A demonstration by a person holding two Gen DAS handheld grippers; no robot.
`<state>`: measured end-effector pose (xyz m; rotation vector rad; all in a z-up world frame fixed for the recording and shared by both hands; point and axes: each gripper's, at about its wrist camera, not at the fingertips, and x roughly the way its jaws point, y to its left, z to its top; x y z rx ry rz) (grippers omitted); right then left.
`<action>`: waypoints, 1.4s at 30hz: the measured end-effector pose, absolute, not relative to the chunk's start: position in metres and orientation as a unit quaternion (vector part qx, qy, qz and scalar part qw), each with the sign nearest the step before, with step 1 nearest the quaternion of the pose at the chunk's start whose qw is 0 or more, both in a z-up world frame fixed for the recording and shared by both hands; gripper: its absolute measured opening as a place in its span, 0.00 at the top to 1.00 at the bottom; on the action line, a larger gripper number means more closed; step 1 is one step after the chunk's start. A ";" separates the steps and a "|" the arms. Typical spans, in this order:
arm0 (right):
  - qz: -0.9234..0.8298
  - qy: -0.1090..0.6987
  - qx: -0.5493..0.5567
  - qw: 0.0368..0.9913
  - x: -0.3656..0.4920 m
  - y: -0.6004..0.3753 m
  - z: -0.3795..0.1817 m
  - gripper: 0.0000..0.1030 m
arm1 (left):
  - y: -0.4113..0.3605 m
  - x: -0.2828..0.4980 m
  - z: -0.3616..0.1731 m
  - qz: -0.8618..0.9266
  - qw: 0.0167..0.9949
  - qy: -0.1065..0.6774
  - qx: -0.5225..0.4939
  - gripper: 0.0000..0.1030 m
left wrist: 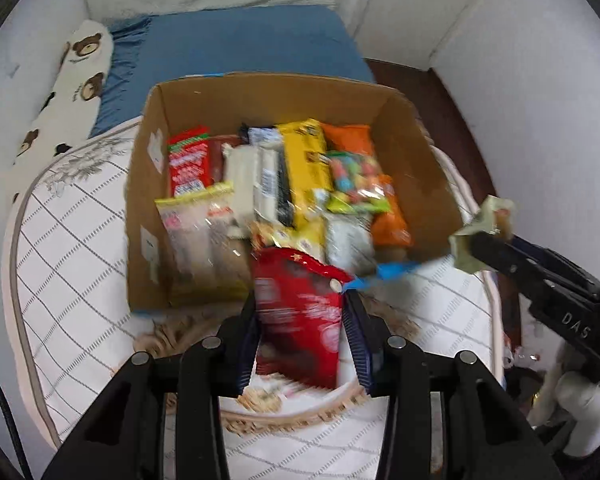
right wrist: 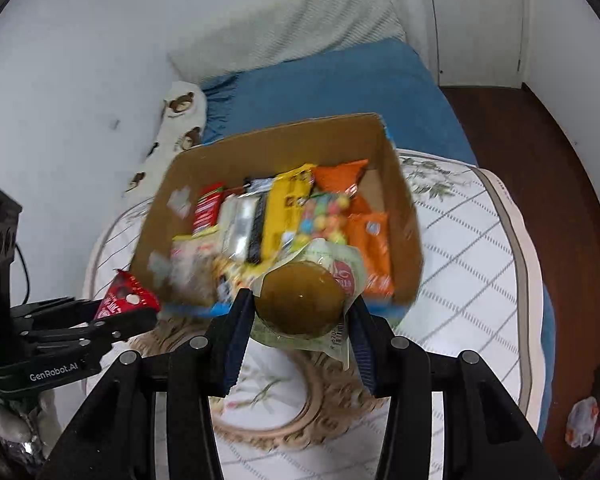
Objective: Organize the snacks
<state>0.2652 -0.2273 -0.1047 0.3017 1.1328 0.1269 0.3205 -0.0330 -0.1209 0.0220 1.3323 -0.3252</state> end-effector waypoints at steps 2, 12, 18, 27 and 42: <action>0.047 0.552 0.127 0.823 0.286 -0.230 -0.117 0.52 | -0.034 0.337 -0.129 -0.138 0.775 0.617 0.026 0.64; 0.017 0.621 0.110 0.776 0.334 -0.232 -0.170 0.27 | -0.023 0.382 -0.191 -0.102 0.730 0.675 0.019 0.56; 0.007 0.636 0.095 0.766 0.343 -0.226 -0.180 0.05 | -0.013 0.384 -0.204 -0.080 0.733 0.675 0.014 0.11; -0.013 0.641 0.070 0.764 0.339 -0.219 -0.186 0.03 | -0.010 0.378 -0.205 -0.070 0.737 0.672 0.008 0.09; -0.016 0.597 0.047 0.801 0.309 -0.207 -0.150 0.03 | -0.007 0.338 -0.146 -0.041 0.802 0.595 0.019 0.09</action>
